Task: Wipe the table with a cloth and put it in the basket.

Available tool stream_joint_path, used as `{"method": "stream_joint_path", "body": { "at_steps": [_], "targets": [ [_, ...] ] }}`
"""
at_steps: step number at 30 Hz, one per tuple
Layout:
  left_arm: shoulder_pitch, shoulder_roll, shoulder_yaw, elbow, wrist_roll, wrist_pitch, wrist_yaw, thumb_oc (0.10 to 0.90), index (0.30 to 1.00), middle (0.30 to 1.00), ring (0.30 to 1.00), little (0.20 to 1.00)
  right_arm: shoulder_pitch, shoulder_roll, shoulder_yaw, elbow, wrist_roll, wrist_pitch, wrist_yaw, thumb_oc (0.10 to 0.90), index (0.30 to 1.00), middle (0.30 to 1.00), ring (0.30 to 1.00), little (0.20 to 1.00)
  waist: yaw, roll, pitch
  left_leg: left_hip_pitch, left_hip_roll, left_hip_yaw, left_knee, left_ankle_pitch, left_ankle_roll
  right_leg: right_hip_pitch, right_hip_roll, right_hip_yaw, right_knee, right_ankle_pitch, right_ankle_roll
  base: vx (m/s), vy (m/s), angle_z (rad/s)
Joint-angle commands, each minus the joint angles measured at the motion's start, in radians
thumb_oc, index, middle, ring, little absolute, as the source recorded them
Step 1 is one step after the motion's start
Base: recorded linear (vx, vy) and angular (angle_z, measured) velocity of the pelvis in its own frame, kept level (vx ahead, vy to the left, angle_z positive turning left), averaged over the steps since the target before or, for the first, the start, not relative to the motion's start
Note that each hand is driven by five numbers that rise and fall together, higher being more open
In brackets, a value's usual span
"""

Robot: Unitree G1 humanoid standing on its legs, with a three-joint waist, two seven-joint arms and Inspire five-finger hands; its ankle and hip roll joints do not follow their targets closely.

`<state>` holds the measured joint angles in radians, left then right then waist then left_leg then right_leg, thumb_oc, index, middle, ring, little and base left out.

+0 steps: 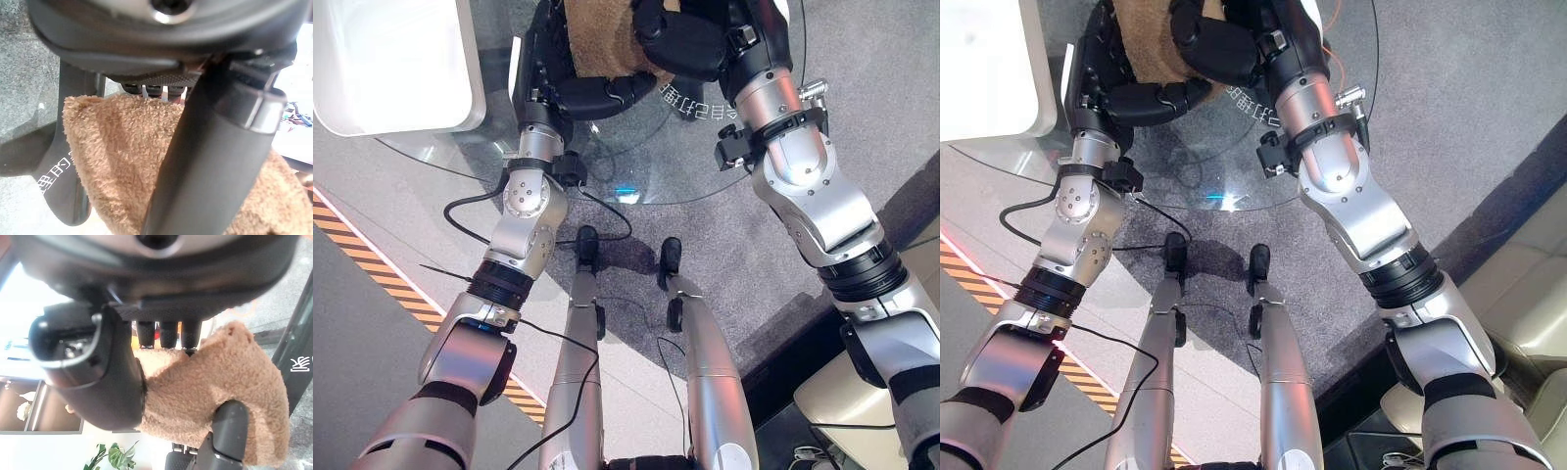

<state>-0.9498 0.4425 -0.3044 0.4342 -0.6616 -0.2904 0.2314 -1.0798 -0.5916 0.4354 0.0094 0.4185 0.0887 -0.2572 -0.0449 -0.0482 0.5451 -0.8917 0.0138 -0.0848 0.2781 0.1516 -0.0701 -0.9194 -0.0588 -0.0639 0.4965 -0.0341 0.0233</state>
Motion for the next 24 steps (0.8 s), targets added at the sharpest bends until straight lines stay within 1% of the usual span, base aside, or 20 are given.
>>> {"method": "stream_joint_path", "body": {
  "at_steps": [1, 6, 13, 24],
  "targets": [
    [-0.153, -0.009, -0.001, -0.023, 0.055, -0.066, -0.009, 0.8, 0.9, 0.9, 0.9, 0.9, -0.203, 0.065, -0.107, -0.273, 0.018, -0.198, 0.022, 0.1, 0.3, 0.3, 0.3, 0.2, 0.017, -0.039, -0.025, 0.07, -0.02, 0.059, 0.08, -0.14, 0.04, 0.102, 0.058, 0.037, -0.108, 0.016, 0.034, 0.0, 0.0, 0.0],
    [-0.145, -0.002, -0.006, -0.005, 0.057, -0.072, -0.02, 0.8, 0.9, 0.9, 0.9, 0.9, -0.216, 0.06, -0.108, -0.279, 0.036, -0.208, 0.03, 0.1, 0.3, 0.3, 0.3, 0.2, 0.018, -0.042, -0.025, 0.072, -0.019, 0.057, 0.085, -0.14, 0.039, 0.105, 0.058, 0.037, -0.106, 0.017, 0.033, 0.0, 0.0, 0.0],
    [-0.151, 0.001, -0.015, 0.007, 0.056, -0.078, -0.035, 0.8, 0.9, 0.9, 0.9, 0.9, -0.224, 0.066, -0.103, -0.294, 0.078, -0.201, 0.041, 0.1, 0.3, 0.3, 0.3, 0.2, 0.018, -0.051, -0.025, 0.077, -0.014, 0.057, 0.087, -0.14, 0.038, 0.111, 0.063, 0.039, -0.101, 0.014, 0.03, 0.0, -0.001, -0.01],
    [-0.167, -0.024, -0.023, -0.015, 0.059, -0.089, -0.037, 0.8, 0.9, 0.9, 0.9, 0.9, -0.21, 0.094, -0.097, -0.309, 0.078, -0.188, 0.069, 0.1, 0.3, 0.3, 0.3, 0.2, 0.014, -0.047, -0.025, 0.073, -0.013, 0.06, 0.084, -0.134, 0.036, 0.106, 0.061, 0.041, -0.102, 0.015, 0.028, 0.0, -0.001, -0.01]
  ]
}}
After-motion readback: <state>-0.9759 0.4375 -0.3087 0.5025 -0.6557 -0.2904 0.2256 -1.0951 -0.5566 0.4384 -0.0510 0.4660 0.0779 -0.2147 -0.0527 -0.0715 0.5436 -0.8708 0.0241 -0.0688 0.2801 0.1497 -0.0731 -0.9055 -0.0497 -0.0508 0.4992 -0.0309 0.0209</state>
